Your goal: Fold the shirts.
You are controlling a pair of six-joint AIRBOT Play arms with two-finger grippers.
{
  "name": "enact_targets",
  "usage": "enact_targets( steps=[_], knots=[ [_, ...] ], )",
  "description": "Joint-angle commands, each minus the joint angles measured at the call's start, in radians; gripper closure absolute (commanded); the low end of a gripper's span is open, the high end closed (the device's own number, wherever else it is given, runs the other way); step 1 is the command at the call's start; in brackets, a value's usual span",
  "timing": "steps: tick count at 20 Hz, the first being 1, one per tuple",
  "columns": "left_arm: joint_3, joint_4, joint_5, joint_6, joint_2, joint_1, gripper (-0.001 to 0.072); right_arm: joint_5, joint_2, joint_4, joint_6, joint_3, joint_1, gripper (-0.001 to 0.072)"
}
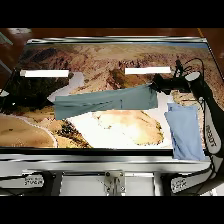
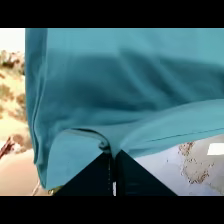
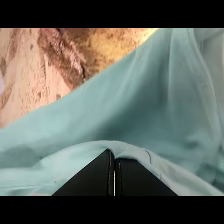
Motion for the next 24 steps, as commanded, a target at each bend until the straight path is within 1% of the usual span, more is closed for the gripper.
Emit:
enact_targets(
  steps=[1, 3, 6, 11, 12, 14, 15, 16, 17, 18, 19, 20, 21, 22, 23, 24],
  knots=[
    [0.143, -0.004, 0.014, -0.031, -0.142, -0.031, 0.0667, -0.015, -0.143, 0.01, 0.024, 0.113, 0.023, 0.0651],
    [0.229, -0.004, 0.013, -0.054, -0.203, -0.034, 0.0667, -0.027, -0.186, 0.005, 0.024, 0.12, 0.04, 0.0651],
    [0.325, -0.004, 0.014, -0.079, -0.263, -0.035, 0.0667, -0.029, -0.212, -0.048, 0.024, 0.12, 0.047, 0.0651],
    [0.344, -0.002, 0.021, -0.094, -0.307, -0.034, 0.0668, -0.069, -0.212, -0.054, 0.024, 0.12, 0.042, 0.0651],
    [0.344, 0.0, 0.021, -0.117, -0.316, -0.034, 0.0669, -0.082, -0.212, -0.053, 0.025, 0.12, 0.042, 0.0651],
    [0.343, 0.0, 0.014, -0.144, -0.332, -0.035, 0.0667, -0.092, -0.212, -0.041, 0.025, 0.12, 0.044, 0.0623],
    [0.344, 0.0, 0.002, -0.149, -0.338, -0.035, 0.0632, -0.092, -0.212, -0.029, 0.025, 0.12, 0.044, 0.0486],
    [0.343, 0.0, -0.012, -0.148, -0.339, -0.035, 0.0484, -0.091, -0.21, -0.022, 0.019, 0.12, 0.043, 0.0205],
    [0.346, 0.0, -0.033, -0.145, -0.337, -0.032, 0.0276, -0.079, -0.203, -0.023, -0.01, 0.12, 0.037, 0.0129],
    [0.354, 0.0, -0.061, -0.145, -0.336, -0.027, 0.0207, -0.063, -0.188, -0.039, -0.053, 0.12, 0.027, 0.0129],
    [0.368, 0.0, -0.09, -0.141, -0.336, -0.02, 0.0206, -0.043, -0.169, -0.072, -0.082, 0.12, 0.016, 0.0128],
    [0.387, 0.0, -0.126, -0.134, -0.333, -0.011, 0.0206, -0.019, -0.148, -0.143, -0.084, 0.12, 0.002, 0.0049],
    [0.407, 0.0, -0.16, -0.134, -0.331, -0.004, 0.0206, 0.014, -0.13, -0.225, -0.071, 0.12, -0.013, 0.003],
    [0.428, 0.0, -0.193, -0.134, -0.327, 0.002, 0.0206, 0.05, -0.119, -0.307, -0.034, 0.12, -0.027, 0.0031],
    [0.449, 0.0, -0.224, -0.129, -0.323, 0.004, 0.0206, 0.09, -0.116, -0.364, 0.008, 0.12, -0.042, 0.0031],
    [0.468, 0.0, -0.253, -0.122, -0.319, 0.003, 0.0207, 0.127, -0.119, -0.373, 0.022, 0.12, -0.055, 0.003]
  ],
)
